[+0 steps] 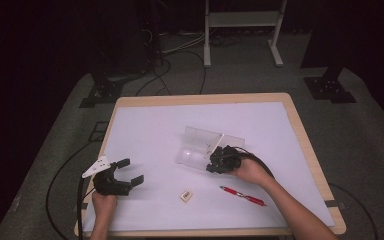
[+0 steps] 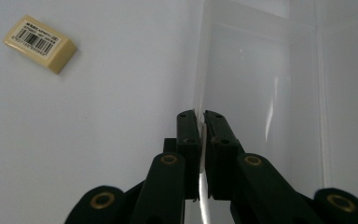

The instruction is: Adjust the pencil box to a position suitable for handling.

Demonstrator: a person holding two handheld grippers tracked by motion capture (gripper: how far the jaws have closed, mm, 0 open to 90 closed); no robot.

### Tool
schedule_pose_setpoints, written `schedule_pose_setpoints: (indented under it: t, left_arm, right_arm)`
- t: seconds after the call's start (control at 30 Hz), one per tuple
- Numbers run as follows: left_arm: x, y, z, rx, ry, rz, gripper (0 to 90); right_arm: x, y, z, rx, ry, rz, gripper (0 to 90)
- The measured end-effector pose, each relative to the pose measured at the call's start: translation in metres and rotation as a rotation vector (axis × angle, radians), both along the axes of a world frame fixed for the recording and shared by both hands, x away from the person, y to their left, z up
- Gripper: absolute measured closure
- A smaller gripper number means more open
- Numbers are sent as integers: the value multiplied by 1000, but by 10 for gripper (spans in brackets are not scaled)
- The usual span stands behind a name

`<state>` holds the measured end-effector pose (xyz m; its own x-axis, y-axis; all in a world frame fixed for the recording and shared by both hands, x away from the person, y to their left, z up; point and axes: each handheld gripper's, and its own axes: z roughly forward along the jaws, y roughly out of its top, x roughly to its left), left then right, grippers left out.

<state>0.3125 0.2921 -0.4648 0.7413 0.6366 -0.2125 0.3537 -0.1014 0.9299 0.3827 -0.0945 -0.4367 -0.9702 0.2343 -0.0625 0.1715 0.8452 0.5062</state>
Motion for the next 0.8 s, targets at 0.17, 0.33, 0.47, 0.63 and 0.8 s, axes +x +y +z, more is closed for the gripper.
schedule_pose_setpoints:
  t: [0.17, 0.33, 0.47, 0.63, 0.8]
  left_arm:
    - [0, 0, 0, 1, -1, -1, 0]
    - [0, 0, 0, 1, 0, 1, 0]
    - [0, 0, 0, 1, 0, 2, 0]
    - [0, -1, 0, 4, -2, 2, 0]
    - [0, -2, 0, 13, -8, 1, 0]
  right_arm:
    - [0, 0, -2, -1, 7, -3, 849]
    - [1, -1, -3, 3, 14, -7, 840]
    - [1, -1, -2, 11, 15, -7, 823]
    - [0, -9, 5, 47, 17, -32, 646]
    - [-6, -29, 19, 127, 35, -82, 495]
